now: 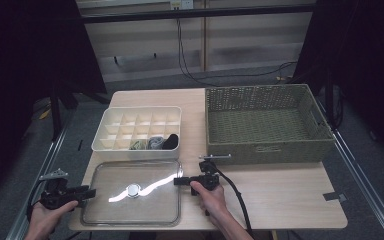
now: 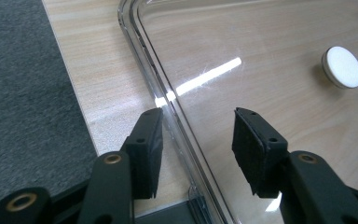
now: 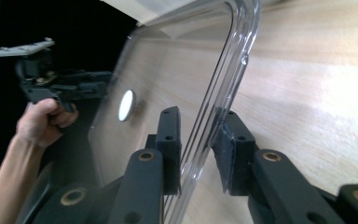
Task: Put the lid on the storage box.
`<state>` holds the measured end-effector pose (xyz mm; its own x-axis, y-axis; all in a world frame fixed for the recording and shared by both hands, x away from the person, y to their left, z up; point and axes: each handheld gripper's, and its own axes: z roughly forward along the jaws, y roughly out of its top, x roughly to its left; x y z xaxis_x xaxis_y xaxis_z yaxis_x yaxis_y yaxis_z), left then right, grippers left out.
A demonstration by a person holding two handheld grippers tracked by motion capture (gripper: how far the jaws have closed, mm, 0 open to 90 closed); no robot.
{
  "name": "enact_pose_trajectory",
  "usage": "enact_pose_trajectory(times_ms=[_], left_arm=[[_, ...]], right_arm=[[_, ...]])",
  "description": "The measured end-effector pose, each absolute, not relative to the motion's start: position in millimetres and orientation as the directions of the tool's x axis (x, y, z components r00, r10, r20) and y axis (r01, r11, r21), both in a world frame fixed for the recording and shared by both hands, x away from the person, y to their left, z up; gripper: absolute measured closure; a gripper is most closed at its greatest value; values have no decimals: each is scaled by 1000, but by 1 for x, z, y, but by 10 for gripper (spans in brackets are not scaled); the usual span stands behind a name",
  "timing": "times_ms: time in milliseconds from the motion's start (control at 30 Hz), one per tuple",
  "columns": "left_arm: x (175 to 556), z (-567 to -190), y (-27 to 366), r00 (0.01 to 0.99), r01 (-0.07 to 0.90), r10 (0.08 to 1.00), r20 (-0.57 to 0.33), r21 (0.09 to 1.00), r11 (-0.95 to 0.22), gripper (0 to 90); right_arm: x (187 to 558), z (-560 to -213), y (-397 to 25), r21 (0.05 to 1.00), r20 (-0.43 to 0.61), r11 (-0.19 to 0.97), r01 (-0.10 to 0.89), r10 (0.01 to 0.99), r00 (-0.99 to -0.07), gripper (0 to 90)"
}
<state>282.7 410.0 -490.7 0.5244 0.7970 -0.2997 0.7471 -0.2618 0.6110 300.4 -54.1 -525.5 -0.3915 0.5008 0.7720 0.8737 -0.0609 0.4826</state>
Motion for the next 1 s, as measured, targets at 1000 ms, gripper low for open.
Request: enact_pose_trajectory(times_ms=[1000], left_arm=[[276, -488, 418, 506, 762, 745, -436, 630, -149, 505]], right_arm=[[296, -510, -52, 568, 688, -9, 823, 553, -470, 721]])
